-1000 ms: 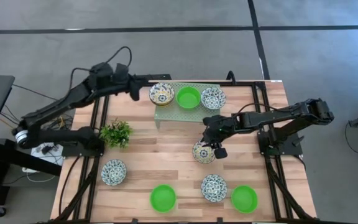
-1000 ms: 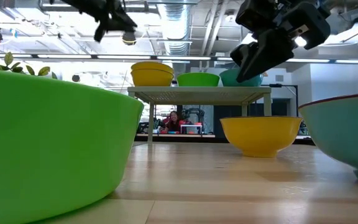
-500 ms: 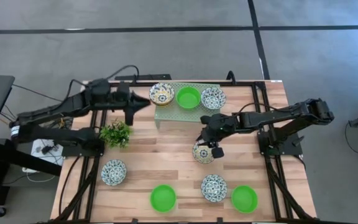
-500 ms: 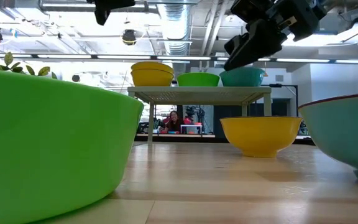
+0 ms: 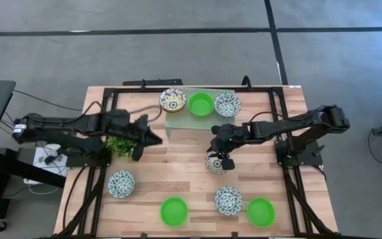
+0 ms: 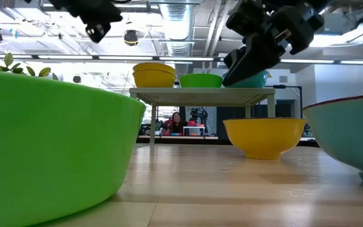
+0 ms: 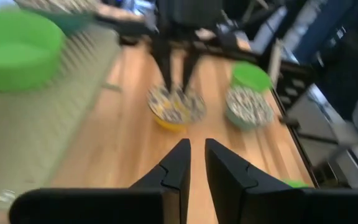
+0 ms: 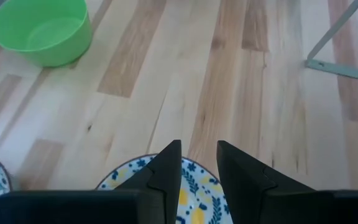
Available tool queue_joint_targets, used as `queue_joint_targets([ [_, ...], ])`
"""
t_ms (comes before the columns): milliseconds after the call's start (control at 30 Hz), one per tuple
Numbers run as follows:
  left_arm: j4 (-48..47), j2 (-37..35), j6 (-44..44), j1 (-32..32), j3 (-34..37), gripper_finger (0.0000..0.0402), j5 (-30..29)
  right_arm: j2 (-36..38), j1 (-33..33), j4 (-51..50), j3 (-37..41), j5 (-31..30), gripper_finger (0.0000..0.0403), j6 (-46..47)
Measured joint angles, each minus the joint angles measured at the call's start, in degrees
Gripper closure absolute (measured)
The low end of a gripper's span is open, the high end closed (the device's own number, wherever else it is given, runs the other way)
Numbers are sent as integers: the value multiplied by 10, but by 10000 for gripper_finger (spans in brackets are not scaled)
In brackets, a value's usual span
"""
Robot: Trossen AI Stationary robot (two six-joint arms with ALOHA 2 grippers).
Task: Pick & Place Mini bowls
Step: Stack the bottom blue bowl on the blue bowl on the shelf
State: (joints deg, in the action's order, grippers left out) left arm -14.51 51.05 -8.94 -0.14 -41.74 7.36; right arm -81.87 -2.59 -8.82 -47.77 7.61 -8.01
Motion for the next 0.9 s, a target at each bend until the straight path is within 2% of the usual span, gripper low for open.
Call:
queue_joint_targets([
  [133, 4, 0, 0, -38, 39, 353, 0, -9, 0, 7, -1, 0, 305, 24],
  [300, 15, 0, -2, -69, 85, 353, 0, -9, -5, 1, -16, 7, 305, 113],
  [500, 45, 0, -3, -78, 116, 353, 0, -10, -53, -18, -19, 72, 305, 183],
  [633, 57, 0, -3, -78, 117, 353, 0, -8, -94, -56, -19, 106, 305, 280],
  [900, 72, 0, -3, -78, 117, 353, 0, -8, -178, -130, -19, 111, 305, 511],
])
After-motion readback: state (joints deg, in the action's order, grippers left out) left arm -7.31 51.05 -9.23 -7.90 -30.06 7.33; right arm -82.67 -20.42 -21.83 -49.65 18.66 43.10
